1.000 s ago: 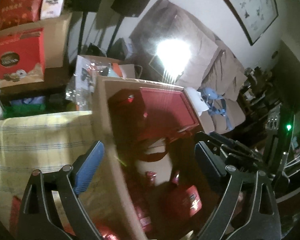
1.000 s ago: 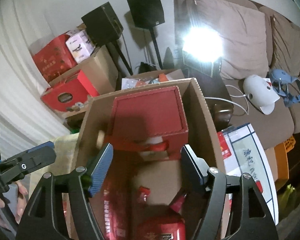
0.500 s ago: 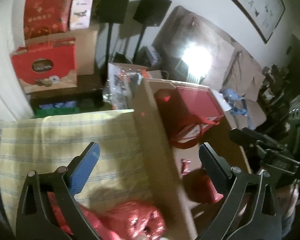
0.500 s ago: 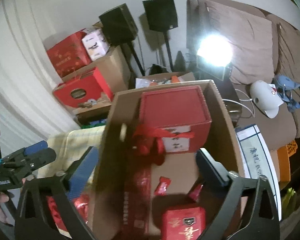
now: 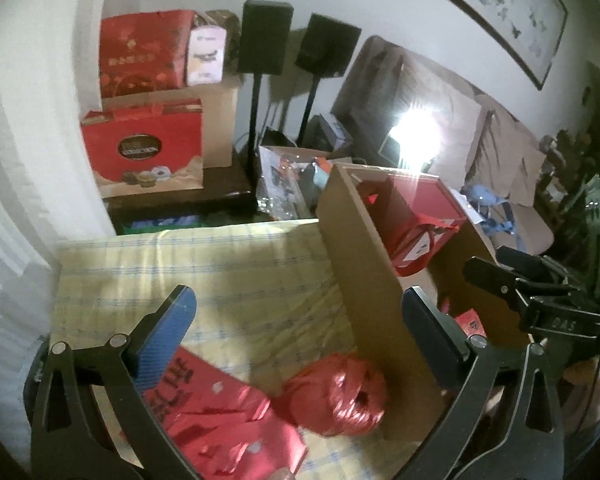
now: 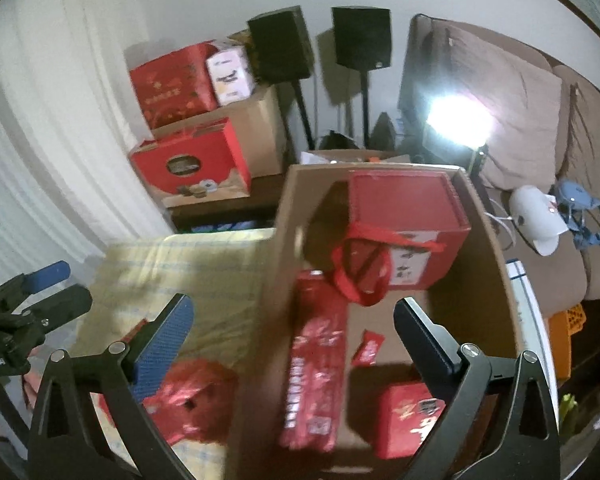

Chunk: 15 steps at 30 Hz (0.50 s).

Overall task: Organize objects
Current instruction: 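Withdraw both grippers from the box toward the red tote bag on the table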

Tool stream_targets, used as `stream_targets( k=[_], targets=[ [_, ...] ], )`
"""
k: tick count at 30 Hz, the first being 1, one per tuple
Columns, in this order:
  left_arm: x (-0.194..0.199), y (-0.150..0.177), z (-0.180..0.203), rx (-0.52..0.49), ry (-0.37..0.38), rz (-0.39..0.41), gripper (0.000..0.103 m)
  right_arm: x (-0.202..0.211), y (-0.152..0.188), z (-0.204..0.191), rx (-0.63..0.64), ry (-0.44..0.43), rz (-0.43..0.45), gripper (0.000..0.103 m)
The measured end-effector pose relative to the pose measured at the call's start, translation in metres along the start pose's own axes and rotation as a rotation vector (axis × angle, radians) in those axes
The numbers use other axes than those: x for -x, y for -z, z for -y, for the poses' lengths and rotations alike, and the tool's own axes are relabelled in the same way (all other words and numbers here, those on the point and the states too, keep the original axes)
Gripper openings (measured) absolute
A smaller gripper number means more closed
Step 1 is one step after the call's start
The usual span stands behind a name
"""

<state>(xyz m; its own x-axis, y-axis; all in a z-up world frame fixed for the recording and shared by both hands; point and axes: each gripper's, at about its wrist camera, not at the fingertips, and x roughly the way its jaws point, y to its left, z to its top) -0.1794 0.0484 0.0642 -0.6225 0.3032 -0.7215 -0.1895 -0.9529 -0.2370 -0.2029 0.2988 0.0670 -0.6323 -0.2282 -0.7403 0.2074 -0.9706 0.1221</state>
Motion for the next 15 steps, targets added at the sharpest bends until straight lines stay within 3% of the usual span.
stream_targets(
  k=[15],
  targets=[
    [0.049, 0.062, -0.067, 0.051, -0.064, -0.001, 0.102, -0.002, 0.028, -0.081, 0.103, -0.109, -0.002, 0.101]
  ],
)
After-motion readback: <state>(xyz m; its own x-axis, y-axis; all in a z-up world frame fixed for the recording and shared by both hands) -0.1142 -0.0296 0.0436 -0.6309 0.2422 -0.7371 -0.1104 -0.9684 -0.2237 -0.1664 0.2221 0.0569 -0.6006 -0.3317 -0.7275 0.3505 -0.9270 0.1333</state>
